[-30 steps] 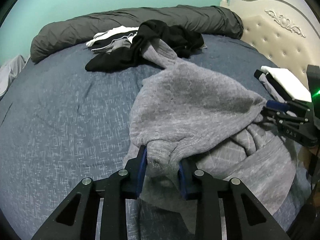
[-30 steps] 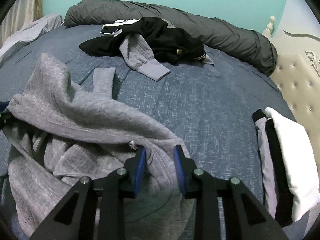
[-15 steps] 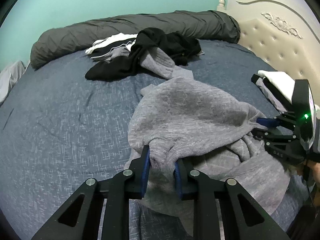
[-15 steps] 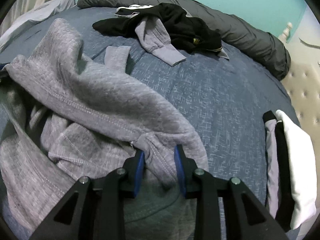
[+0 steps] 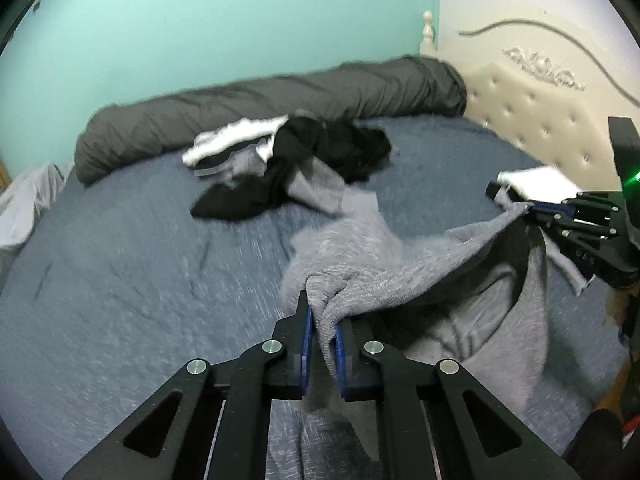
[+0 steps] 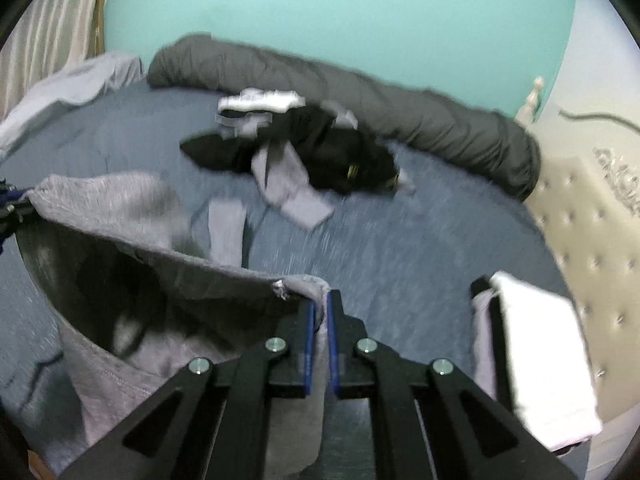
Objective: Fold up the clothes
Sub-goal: 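Lift the grey sweater high with both tools, stretching it between them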
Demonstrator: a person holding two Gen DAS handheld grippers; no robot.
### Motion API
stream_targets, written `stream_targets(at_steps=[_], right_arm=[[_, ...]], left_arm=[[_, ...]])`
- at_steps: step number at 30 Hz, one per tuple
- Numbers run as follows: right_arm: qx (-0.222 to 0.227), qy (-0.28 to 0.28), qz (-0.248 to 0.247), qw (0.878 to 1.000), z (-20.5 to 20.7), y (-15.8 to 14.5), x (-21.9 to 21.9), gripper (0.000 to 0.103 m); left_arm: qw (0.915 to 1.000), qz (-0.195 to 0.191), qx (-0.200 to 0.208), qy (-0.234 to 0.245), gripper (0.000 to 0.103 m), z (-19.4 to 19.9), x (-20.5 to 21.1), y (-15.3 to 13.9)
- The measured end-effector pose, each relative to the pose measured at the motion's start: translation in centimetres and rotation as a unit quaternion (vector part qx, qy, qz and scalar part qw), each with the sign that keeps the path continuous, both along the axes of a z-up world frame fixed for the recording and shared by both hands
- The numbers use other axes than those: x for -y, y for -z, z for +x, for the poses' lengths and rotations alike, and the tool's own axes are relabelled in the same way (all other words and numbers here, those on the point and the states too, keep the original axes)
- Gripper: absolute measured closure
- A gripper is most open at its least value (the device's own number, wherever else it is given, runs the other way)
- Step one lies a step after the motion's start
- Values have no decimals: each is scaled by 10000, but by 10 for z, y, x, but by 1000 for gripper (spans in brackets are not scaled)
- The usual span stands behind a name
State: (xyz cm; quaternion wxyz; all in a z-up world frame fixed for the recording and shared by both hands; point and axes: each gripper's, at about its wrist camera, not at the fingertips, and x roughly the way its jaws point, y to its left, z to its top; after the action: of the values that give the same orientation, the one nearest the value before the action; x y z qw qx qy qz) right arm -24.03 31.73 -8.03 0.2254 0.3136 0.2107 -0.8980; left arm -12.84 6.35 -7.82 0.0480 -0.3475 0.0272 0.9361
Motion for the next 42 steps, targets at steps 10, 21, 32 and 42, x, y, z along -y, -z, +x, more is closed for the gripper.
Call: stream_targets(at_steps=[10,21,32,42], right_arm=[[-794,-83,-608,9950,42,-146,-13,99],[-1656,-232,-884,9820,83,-278,-7,99],[-2334,-290,-1179,9648,119,-389,-14,99],[-2704,-493,-1291,9528,164,-455,-22,100]], left_arm=[[9951,-362,-913,-75,96,34,4,-134],[9844,-551,-1651,-263,97,54,16,-267],[9662,-819,-2419,-360,99,88,13,-395],[9557,-887,-2787,-331,99,130,9,-455]])
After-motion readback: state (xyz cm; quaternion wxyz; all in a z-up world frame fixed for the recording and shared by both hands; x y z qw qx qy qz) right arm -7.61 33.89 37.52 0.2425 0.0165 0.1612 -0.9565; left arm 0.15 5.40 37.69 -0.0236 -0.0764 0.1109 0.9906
